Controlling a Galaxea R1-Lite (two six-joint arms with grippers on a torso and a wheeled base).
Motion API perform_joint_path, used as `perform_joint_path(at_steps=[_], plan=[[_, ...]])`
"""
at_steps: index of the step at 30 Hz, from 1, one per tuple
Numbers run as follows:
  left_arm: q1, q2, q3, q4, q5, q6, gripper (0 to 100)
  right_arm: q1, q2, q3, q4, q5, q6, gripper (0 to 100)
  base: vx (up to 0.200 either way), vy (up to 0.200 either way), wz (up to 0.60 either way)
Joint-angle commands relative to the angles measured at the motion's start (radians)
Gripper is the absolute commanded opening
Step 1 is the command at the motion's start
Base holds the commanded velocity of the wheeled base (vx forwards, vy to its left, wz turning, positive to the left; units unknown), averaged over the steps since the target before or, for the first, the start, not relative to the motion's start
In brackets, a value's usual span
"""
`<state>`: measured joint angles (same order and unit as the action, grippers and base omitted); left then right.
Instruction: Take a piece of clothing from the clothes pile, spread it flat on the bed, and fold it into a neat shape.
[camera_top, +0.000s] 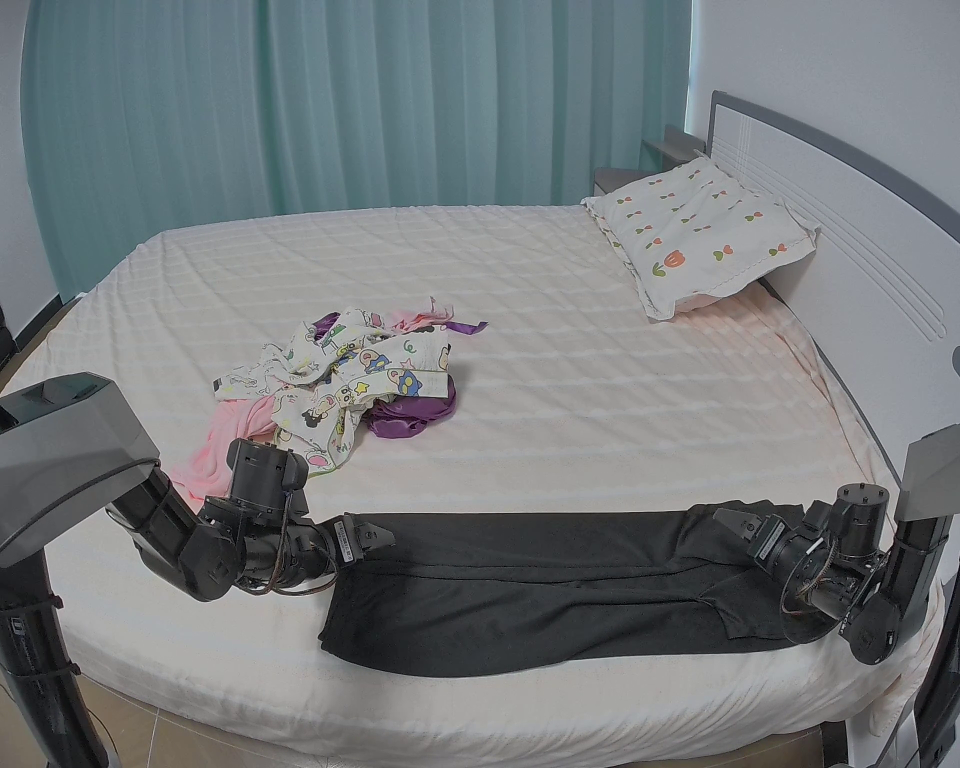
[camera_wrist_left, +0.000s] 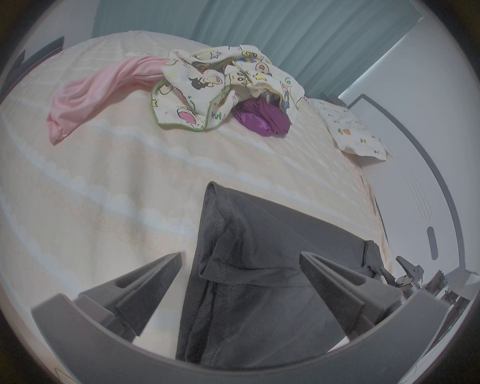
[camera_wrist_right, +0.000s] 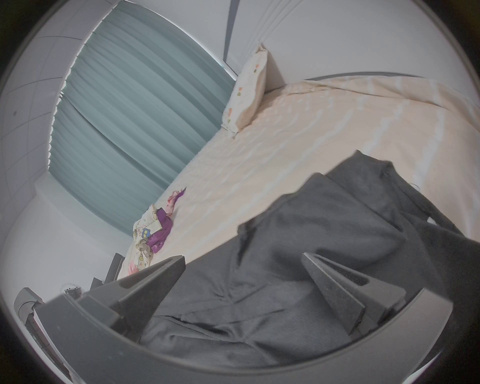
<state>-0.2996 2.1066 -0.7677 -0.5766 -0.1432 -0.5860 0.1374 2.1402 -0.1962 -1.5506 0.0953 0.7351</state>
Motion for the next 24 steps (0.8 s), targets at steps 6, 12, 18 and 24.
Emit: perform_joint_path(at_steps=[6, 12, 18, 24], plan=[[-0.001, 0.053, -0.030, 0.000, -0.030, 0.032, 100, -0.022, 0.023, 0.031, -0.014, 0.009, 0.000, 100, 0.000, 0.000, 0.00], [0.000, 0.073, -0.041, 0.003, -0.079, 0.071, 100, -0.022, 0.023, 0.031, -0.014, 0.012, 0.003, 100, 0.000, 0.000, 0.00], [0.002, 0.099, -0.047, -0.002, -0.087, 0.126, 100, -0.021, 0.024, 0.032, -0.014, 0.014, 0.001, 100, 0.000, 0.000, 0.00], [0.002, 0.102, -0.051, -0.016, -0.124, 0.130, 100, -0.021, 0.024, 0.032, -0.014, 0.014, 0.001, 100, 0.000, 0.000, 0.00]])
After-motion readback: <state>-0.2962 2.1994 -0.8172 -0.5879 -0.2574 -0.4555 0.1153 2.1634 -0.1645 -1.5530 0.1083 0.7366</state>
